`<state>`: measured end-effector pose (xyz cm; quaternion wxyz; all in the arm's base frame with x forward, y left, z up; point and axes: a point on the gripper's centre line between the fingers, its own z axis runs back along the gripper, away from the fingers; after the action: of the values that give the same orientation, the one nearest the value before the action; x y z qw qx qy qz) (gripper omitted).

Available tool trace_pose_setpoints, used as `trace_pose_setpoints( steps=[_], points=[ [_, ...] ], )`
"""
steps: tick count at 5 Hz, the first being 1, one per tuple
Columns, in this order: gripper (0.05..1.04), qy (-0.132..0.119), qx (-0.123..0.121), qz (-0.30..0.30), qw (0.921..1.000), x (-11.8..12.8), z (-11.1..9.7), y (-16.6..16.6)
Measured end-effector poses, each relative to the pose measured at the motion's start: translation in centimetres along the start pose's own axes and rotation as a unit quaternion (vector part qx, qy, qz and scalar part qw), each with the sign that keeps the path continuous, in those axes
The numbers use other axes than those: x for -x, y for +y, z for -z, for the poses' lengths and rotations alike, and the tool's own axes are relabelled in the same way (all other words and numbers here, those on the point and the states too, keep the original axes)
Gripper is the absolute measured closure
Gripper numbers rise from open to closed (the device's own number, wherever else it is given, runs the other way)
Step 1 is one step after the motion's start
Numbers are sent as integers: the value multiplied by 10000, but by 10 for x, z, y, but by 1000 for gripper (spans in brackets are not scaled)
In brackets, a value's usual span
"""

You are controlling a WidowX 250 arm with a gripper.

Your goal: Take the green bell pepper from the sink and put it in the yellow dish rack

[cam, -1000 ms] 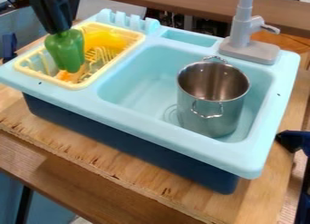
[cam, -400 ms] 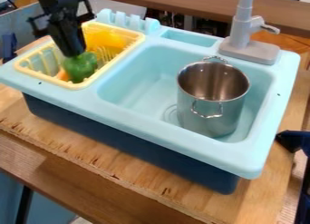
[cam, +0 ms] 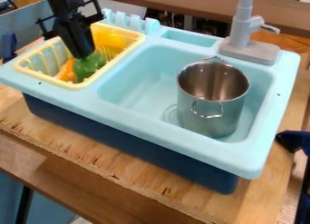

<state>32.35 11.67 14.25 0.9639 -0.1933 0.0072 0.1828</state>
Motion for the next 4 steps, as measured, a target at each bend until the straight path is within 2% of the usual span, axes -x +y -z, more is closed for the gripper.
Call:
trace_pose_setpoints(
  steps=[2,3,4],
  points=[
    [481,10,33,-83,10000,0,0,-1],
    [192,62,-13,-109,9999,2,-2,-1],
    [80,151,-320,86,9993,7,-11,-8]
  ],
)
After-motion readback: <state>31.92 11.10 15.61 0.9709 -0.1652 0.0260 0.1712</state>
